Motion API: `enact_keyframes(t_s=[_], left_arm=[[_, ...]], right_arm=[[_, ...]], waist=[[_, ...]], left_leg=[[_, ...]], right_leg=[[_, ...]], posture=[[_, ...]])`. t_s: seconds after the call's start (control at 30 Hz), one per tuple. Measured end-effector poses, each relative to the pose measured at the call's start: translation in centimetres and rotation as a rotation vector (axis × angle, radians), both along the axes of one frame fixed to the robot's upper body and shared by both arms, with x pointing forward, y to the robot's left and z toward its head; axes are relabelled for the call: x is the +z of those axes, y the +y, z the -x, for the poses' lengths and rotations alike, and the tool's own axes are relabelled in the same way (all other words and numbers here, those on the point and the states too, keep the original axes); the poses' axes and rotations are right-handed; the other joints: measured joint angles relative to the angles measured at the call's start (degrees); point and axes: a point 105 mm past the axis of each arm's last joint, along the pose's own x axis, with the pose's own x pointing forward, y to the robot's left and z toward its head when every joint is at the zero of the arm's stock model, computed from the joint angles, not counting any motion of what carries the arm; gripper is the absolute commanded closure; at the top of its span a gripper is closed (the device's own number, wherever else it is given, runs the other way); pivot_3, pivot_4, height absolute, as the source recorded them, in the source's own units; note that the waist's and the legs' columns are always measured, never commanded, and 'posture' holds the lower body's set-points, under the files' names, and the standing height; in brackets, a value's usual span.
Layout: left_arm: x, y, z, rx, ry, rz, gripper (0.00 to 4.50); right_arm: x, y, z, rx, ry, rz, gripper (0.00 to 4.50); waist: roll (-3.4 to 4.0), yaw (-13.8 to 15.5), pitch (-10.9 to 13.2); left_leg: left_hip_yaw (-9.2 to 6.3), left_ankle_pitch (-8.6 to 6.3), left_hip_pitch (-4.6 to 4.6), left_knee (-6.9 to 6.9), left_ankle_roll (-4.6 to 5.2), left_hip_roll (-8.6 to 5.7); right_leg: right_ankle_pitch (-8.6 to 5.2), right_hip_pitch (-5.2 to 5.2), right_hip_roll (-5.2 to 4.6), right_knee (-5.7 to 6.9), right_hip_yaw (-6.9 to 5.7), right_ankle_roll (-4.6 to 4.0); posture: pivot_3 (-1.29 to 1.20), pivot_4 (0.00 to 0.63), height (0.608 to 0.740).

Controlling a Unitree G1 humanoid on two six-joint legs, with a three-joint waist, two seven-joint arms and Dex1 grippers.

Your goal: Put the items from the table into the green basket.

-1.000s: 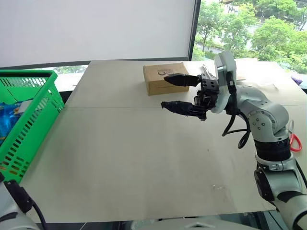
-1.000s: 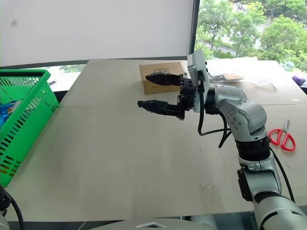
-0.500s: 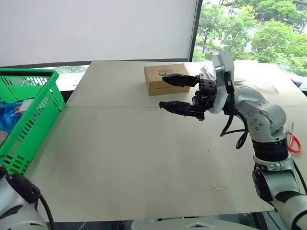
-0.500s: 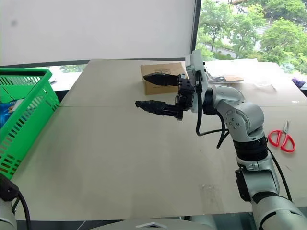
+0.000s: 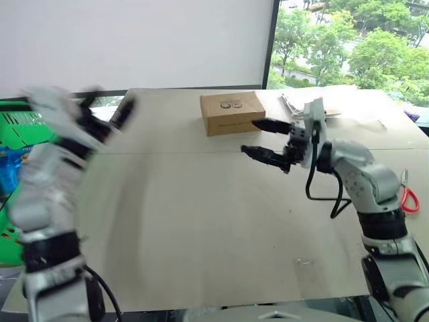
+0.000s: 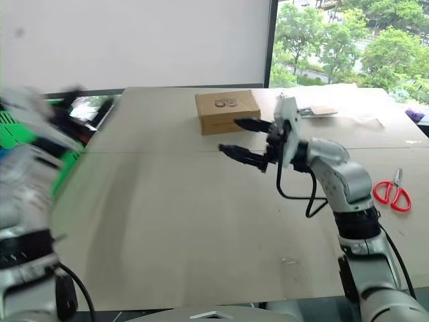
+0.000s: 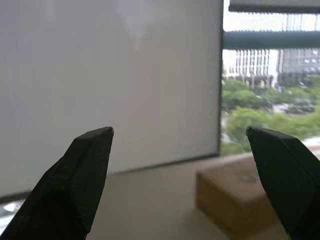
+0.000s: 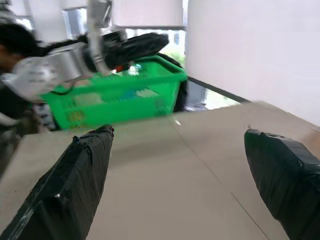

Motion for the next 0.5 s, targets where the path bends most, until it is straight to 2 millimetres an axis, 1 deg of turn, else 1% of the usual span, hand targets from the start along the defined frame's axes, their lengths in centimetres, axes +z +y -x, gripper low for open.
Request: enact_keyframes(t_s=[0.03,0.1,0.13,0.17,0.2,0.23,0.27,0.33,0.37,0.43,0.5], left_arm=[[-1.7,-1.8,0.5,-0.047,0.046,-0.004,0.04],[-3.8,-4.2,1.6,-0.099,0.104,0.006,0.04],[-4.5,-4.6,1.9,-0.107,0.125,0.004,0.04],[-6.8,-5.2,2.7,-0.105,0.199,-0.038,0.04],[-8.8,-5.3,3.3,-0.09,0.27,-0.076,0.04],[-8.9,-5.3,3.3,-0.089,0.274,-0.079,0.04],[-11.0,-4.8,3.8,-0.054,0.344,-0.14,0.04],[-12.2,-4.5,4.2,-0.033,0.381,-0.155,0.04],[-13.0,-4.5,4.6,-0.019,0.397,-0.138,0.04],[-13.0,-5.0,4.7,-0.021,0.39,-0.098,0.04],[-12.9,-5.3,4.9,-0.029,0.378,-0.084,0.04]], right_arm=[[-1.5,-0.9,-0.1,-0.037,0.035,0.025,0.0],[-3.9,-2.6,-0.1,-0.104,0.056,0.077,0.0],[-4.4,-3.1,-0.1,-0.127,0.057,0.094,0.0],[-6.2,-4.8,-0.1,-0.196,0.046,0.163,0.0],[-7.6,-6.2,-0.1,-0.257,0.057,0.213,0.0],[-7.7,-6.3,-0.1,-0.26,0.058,0.216,0.0],[-9.4,-7.6,-0.2,-0.336,0.063,0.274,0.0],[-10.5,-8.5,-0.1,-0.387,0.076,0.305,0.0],[-11.9,-9.5,-0.1,-0.444,0.1,0.34,0.0],[-12.5,-10.1,-0.2,-0.48,0.102,0.364,0.0],[-12.5,-10.3,-0.3,-0.499,0.084,0.378,0.0]], waist=[[0.01,0.0,0.0],[0.15,-0.2,0.0],[0.26,-0.2,0.0],[0.52,-0.1,-0.2],[0.66,-0.1,-0.2],[0.69,-0.1,-0.2],[0.78,0.0,-0.2],[0.84,-0.1,-0.2],[0.87,-0.1,-0.2],[0.92,-0.1,-0.2],[0.92,-0.1,-0.2]], left_leg=[[0.01,0.0,-0.02,0.01,0.0,0.0],[0.05,0.0,0.03,0.0,0.0,0.04],[0.06,0.0,0.08,-0.01,0.0,0.07],[0.07,0.0,0.21,-0.02,0.0,0.09],[0.1,0.0,0.24,-0.02,0.01,0.09],[0.1,0.02,0.24,-0.01,0.02,0.09],[0.1,0.04,0.25,0.05,0.01,0.11],[0.16,0.04,0.31,0.1,0.02,0.16],[0.2,0.05,0.32,0.17,0.02,0.18],[0.28,0.06,0.34,0.24,0.03,0.19],[0.35,0.06,0.4,0.26,0.03,0.22]], right_leg=[[0.0,-0.03,0.01,0.01,0.0,0.0],[0.0,-0.04,0.05,0.05,0.06,-0.01],[-0.01,-0.02,0.08,0.07,0.07,-0.01],[-0.01,0.1,0.12,0.05,0.07,-0.02],[-0.02,0.15,0.14,0.07,0.09,-0.03],[-0.02,0.15,0.15,0.06,0.09,-0.03],[-0.03,0.16,0.26,0.06,0.13,-0.03],[-0.03,0.23,0.35,0.07,0.22,-0.04],[-0.03,0.23,0.39,0.08,0.3,-0.04],[-0.02,0.25,0.43,0.08,0.38,-0.05],[-0.01,0.29,0.5,0.08,0.48,-0.04]], posture=[[0.12,0.0,0.74],[0.12,0.0,0.74],[0.12,0.0,0.74],[0.12,0.0,0.74],[0.11,0.0,0.74],[0.11,0.0,0.74],[0.11,0.0,0.74],[0.11,0.0,0.74],[0.11,0.0,0.74],[0.11,0.0,0.74],[0.12,0.0,0.74]])
